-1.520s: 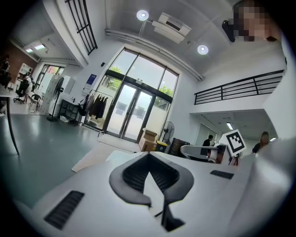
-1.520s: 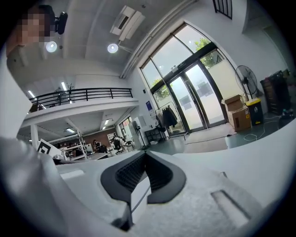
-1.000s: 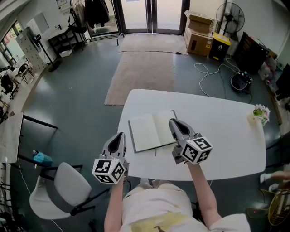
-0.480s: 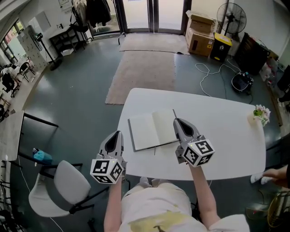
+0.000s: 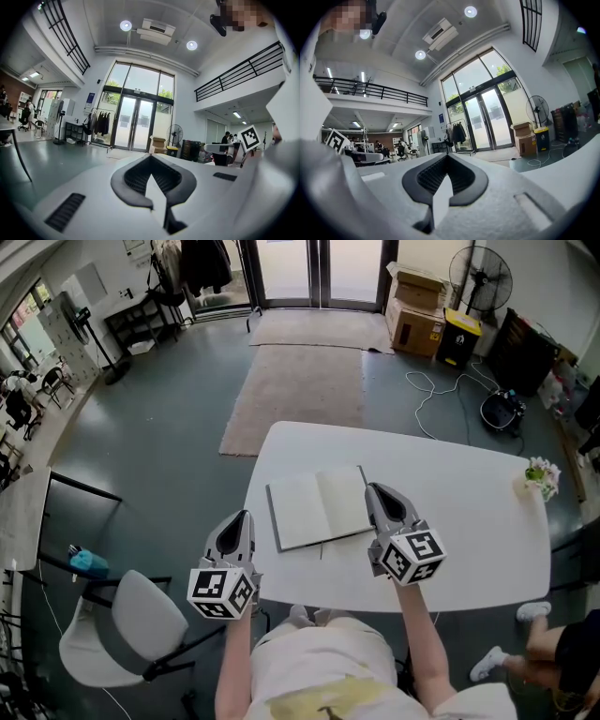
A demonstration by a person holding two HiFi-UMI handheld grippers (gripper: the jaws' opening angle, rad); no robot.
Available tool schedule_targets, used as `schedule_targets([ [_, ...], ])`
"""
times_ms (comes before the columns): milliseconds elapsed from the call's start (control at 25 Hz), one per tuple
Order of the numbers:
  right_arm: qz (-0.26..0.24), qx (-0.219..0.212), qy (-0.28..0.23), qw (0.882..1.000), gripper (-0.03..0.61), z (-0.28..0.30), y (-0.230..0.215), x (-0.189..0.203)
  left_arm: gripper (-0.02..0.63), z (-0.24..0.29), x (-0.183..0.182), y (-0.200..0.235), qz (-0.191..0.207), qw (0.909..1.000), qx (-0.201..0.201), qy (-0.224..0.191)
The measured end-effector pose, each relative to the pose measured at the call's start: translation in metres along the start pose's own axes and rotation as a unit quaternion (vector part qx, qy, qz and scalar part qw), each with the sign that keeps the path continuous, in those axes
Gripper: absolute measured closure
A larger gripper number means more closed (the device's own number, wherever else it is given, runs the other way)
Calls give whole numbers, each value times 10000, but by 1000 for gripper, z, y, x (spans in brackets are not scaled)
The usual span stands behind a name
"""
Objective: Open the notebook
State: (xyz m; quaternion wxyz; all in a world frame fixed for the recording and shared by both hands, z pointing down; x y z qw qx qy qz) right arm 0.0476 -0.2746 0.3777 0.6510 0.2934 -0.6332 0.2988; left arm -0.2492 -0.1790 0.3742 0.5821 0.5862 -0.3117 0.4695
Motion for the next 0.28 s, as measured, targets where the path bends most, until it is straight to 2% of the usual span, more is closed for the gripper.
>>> schedule_targets([
  [280, -45, 107, 15, 9999, 574, -3, -5, 1, 614, -1, -4, 3, 7, 10000, -58, -57],
])
Point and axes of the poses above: the fingertips, and each gripper's own axes: z forward along the fingers, y to its left, x out of its underside, the point moved 8 cm from there along -z, backward along the fingers, and after that the axes turned 14 degrees about -z, right-handed, at the moved point
